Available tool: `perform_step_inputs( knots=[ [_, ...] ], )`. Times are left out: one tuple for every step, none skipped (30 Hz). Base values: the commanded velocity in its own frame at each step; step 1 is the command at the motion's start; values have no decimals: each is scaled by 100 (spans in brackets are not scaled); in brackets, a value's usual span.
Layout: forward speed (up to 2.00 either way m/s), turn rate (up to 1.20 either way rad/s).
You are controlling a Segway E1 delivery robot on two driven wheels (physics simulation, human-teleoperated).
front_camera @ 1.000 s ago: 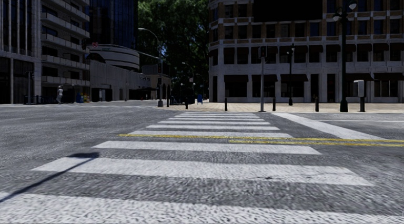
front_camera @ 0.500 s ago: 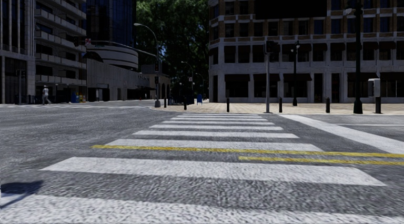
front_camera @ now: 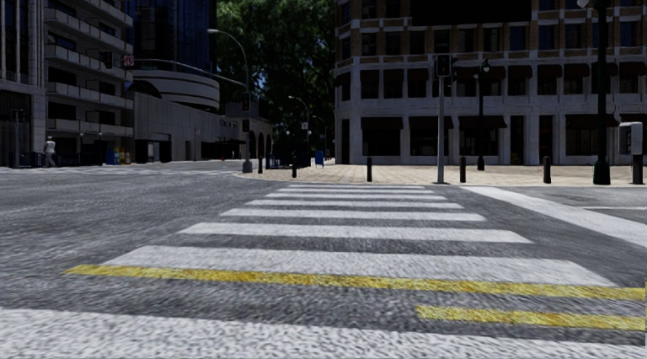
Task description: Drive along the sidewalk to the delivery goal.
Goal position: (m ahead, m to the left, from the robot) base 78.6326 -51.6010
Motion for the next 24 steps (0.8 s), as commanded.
perform_step_inputs(
  knots=[
    [200, 0],
    [200, 0],
    [200, 0],
    [200, 0],
    [200, 0],
    [200, 0],
    [200, 0],
    [200, 0],
    [200, 0],
    [200, 0],
    [200, 0],
    [200, 0],
    [200, 0],
    [200, 0],
    [200, 0],
    [200, 0],
    [200, 0],
    [200, 0],
    [200, 0],
    [200, -9],
    [200, -9],
    [200, -20],
    [200, -27],
    [200, -29]
  ],
)
